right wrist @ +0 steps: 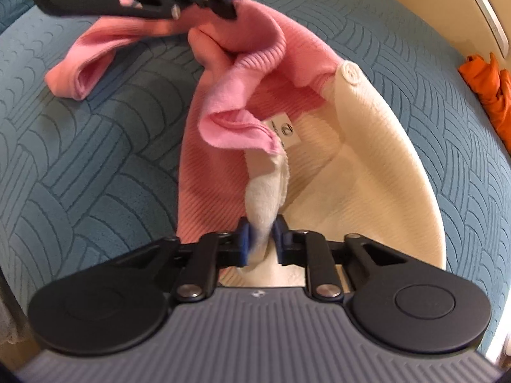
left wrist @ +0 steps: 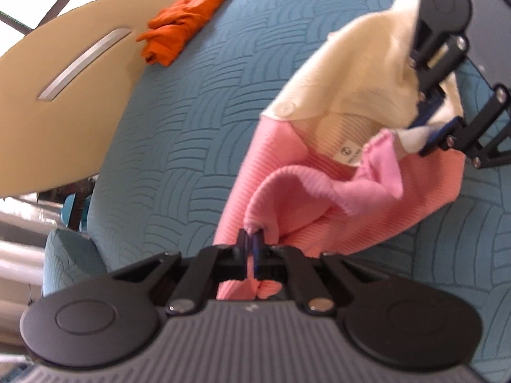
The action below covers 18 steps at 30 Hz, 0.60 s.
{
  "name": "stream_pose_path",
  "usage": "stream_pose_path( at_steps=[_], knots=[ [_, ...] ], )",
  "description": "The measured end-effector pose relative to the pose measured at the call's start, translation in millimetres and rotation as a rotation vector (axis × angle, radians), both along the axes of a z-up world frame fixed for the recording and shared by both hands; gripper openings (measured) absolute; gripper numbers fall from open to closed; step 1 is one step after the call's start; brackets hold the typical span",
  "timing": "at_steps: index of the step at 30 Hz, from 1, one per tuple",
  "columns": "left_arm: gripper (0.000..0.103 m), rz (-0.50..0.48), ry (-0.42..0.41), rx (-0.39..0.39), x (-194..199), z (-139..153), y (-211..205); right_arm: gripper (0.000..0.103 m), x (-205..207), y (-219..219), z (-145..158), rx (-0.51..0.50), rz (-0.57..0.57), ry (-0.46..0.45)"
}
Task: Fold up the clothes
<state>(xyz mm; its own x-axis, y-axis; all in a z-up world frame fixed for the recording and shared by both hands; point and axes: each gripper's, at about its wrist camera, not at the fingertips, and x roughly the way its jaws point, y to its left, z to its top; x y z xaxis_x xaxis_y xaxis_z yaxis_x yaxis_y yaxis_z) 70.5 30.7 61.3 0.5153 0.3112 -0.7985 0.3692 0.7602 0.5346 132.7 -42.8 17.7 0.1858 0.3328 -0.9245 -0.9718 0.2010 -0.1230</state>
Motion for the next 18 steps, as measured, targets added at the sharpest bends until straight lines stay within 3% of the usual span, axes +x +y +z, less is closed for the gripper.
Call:
stream_pose_path(
  at_steps=[7,14,18],
  knots=[
    [0.002,0.104,-0.075,-0.071,-3,28,11,0.007,-6,-11,27,0.048,0.001,-0.021],
    [0.002,0.186,-0.207,-0.132,-25,82,20,0.006,4,-36,97,0.181,-0.021,-0.111],
    [0.002,0.218,-0.239,-0.162,-35,111,22,0.006,10,-44,137,0.246,-0.007,-0.17]
  ],
)
